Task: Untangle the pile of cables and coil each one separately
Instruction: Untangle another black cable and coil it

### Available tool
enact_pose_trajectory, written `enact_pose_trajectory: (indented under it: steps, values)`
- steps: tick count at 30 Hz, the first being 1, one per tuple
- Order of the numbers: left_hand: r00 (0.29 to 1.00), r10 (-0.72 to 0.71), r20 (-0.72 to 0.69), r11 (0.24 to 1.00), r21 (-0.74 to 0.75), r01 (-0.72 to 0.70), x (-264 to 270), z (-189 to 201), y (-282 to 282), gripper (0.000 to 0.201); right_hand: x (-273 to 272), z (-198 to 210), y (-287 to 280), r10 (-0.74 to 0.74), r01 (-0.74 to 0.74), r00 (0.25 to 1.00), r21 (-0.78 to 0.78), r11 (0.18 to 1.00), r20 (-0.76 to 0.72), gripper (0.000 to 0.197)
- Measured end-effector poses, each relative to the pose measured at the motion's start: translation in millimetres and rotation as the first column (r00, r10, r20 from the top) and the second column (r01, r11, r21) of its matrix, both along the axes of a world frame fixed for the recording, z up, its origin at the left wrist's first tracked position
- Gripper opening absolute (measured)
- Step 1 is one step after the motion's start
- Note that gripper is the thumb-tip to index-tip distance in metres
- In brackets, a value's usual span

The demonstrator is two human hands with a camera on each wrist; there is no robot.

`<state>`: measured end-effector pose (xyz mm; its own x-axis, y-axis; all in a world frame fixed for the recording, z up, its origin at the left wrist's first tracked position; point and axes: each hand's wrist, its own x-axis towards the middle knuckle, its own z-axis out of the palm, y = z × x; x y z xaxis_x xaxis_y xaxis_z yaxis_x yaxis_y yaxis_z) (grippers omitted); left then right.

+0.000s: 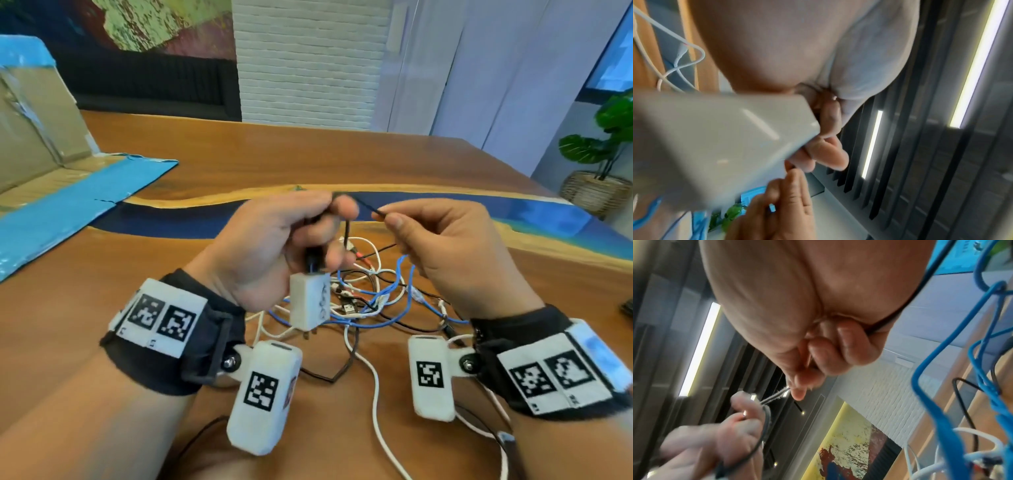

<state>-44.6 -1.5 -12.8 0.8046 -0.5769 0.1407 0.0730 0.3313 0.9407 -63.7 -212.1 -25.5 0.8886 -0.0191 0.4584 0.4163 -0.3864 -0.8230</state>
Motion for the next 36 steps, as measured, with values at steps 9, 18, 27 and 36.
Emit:
enact_pose_trajectory:
  steps: [9, 18, 27, 36]
  values:
    - [0.959, 0.282, 0.041, 0.955, 0.08, -0.285, 8, -11, -13, 0.029, -10, -6, 17, 0.176, -0.316, 0.926, -0.435, 0.843, -0.333, 0.033]
    - [0.97, -0.046, 0.239, 0.856, 0.51, -0.085, -1, -13, -11, 0.04, -8, 8, -1, 0.1, -0.1, 0.995, -0.026, 0.995, 0.008, 0.007]
    - [0.984, 0.125, -0.129, 0.986, -0.093, -0.137, -1, 3, -7, 0.033, -4, -4, 8, 0.168, -0.184, 0.966, -0.065, 0.981, -0.199, 0.028]
    - [0.937, 0.284, 0.205, 0.918, 0.225, -0.327, 3, -7, -12, 0.021, -16, -3, 18, 0.313, -0.406, 0.908, -0.397, 0.823, -0.28, 0.023]
